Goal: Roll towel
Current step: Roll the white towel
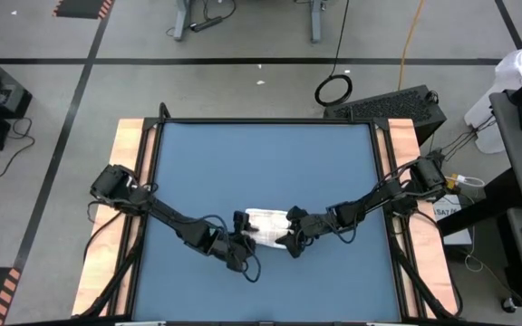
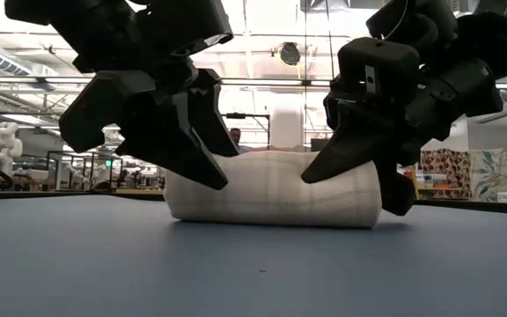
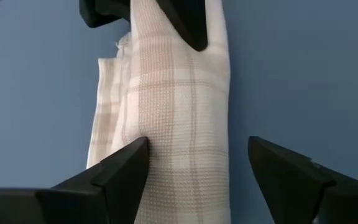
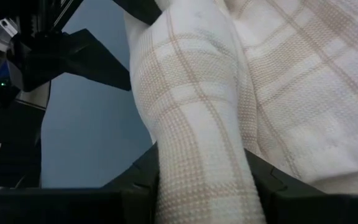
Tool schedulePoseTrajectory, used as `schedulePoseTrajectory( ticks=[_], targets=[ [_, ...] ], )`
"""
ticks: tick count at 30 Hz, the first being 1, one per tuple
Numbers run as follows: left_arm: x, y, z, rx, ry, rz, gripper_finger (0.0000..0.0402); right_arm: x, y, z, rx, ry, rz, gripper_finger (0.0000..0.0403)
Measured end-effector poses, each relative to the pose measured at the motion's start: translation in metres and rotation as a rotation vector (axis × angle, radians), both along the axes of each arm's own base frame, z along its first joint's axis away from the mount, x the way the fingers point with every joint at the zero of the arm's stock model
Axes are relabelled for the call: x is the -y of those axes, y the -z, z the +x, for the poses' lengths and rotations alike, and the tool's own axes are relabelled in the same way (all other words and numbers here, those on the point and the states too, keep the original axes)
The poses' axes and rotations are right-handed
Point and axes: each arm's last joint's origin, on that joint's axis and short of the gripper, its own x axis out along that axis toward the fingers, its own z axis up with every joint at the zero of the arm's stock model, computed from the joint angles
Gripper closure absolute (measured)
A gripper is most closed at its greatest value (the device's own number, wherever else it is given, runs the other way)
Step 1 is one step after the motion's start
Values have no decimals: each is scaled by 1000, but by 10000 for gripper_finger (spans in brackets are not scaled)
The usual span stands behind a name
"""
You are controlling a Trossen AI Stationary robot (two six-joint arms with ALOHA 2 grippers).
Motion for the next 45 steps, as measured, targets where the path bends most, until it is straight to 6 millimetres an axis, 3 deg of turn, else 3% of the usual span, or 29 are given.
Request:
schedulePoseTrajectory(
  ticks=[6, 16, 25, 31, 38, 41, 45],
  targets=[
    [-8, 0, 4, -4, -7, -25, 116, 0, 0, 0, 0, -2, 1, 278],
    [-25, 4, 12, -42, 8, -60, 23, 0, 0, 0, -1, 1, 5, 277],
    [-38, 15, 21, -47, -30, -15, 52, 0, 0, 0, -11, 15, 18, 277],
    [-20, -5, 7, -22, 12, -23, 74, 0, 1, -1, -21, 20, 24, 277],
    [-17, -14, 0, -26, -2, -45, 26, 0, 1, -1, -21, 18, 24, 277],
    [-24, -8, 6, -31, -17, -31, 6, 0, 1, -1, -21, 17, 23, 277],
    [-35, 4, 10, -88, -17, -52, 9, 0, 1, -1, -21, 17, 22, 277]
  ],
)
